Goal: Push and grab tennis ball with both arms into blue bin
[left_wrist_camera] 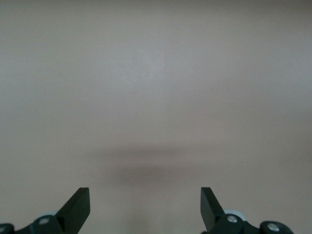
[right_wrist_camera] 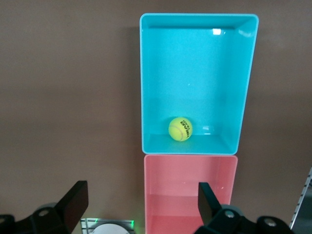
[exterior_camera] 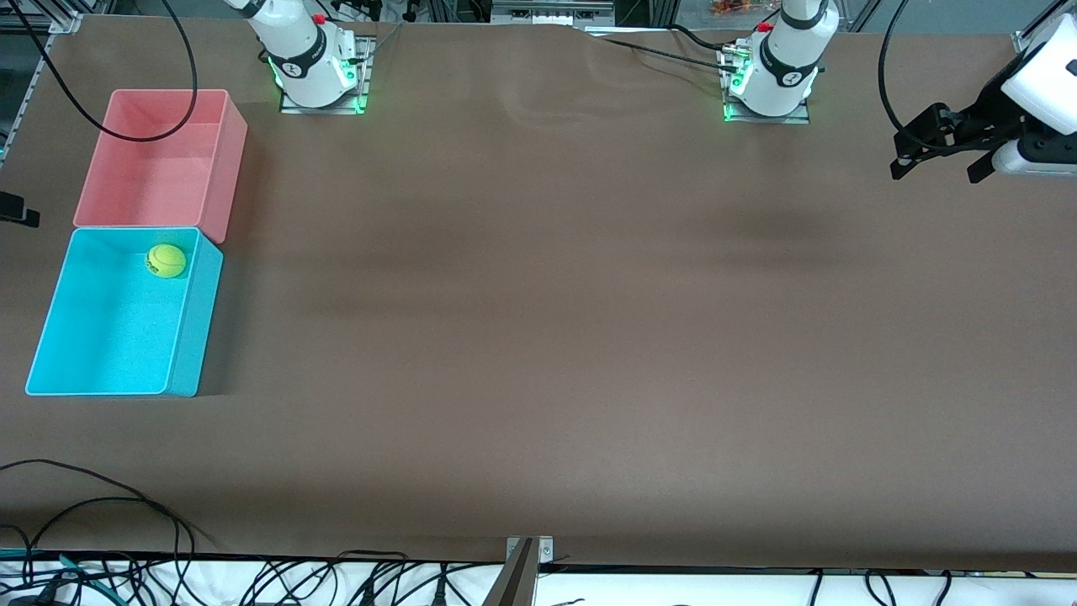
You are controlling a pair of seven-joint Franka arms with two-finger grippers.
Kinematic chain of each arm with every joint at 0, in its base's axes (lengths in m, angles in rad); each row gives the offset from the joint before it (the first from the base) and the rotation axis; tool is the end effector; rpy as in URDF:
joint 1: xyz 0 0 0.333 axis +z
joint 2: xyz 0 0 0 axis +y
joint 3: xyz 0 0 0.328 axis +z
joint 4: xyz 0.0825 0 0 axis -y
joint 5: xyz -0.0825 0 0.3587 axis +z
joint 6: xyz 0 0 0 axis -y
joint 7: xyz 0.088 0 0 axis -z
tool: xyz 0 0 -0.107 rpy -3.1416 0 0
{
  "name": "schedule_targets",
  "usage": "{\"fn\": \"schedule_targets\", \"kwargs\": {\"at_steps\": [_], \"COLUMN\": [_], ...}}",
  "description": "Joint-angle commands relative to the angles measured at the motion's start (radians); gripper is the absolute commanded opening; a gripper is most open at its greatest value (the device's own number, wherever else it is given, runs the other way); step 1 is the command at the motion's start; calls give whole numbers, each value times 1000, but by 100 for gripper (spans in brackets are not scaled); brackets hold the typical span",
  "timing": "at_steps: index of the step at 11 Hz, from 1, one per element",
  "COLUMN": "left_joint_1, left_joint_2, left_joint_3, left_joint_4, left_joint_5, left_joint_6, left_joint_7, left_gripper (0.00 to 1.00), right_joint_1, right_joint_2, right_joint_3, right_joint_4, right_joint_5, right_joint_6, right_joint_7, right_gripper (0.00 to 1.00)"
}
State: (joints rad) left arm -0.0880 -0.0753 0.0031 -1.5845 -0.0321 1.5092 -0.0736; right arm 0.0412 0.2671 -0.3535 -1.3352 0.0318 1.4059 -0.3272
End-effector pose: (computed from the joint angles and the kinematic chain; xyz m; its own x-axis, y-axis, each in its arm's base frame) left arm 0.4964 -0.0458 0.6638 0.9999 -0.0133 -0.0023 -0.0132 -0.9994 0.0322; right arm 0.5703 -0.1487 0.5846 0.9818 0.0203 -0.1889 0.0205 -0.9998 -0.0011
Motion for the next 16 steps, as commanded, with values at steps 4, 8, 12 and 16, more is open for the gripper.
{"fn": "schedule_targets", "kwargs": {"at_steps": [4, 8, 12, 16], "left_joint_1": [-4, 1, 1, 1], "left_joint_2": [12, 12, 12, 12], "left_joint_3": [-34, -32, -32, -34], "left_joint_4": [37, 38, 38, 38], "left_joint_5": [9, 9, 9, 9], "left_joint_6": [-24, -24, -27, -32], "left_joint_7": [6, 6, 5, 5], "left_gripper": [100, 100, 100, 100], "right_joint_1": [25, -36, -72, -40], "right_joint_2": [-234, -299, -275, -282], "right_joint_3": [167, 281, 314, 286], "right_joint_4": [-291, -383, -352, -337], "right_joint_5": [-10, -24, -26, -32], "right_joint_6": [230, 305, 292, 257], "right_joint_7": [306, 484, 481, 429], "right_gripper": [100, 100, 100, 100]}}
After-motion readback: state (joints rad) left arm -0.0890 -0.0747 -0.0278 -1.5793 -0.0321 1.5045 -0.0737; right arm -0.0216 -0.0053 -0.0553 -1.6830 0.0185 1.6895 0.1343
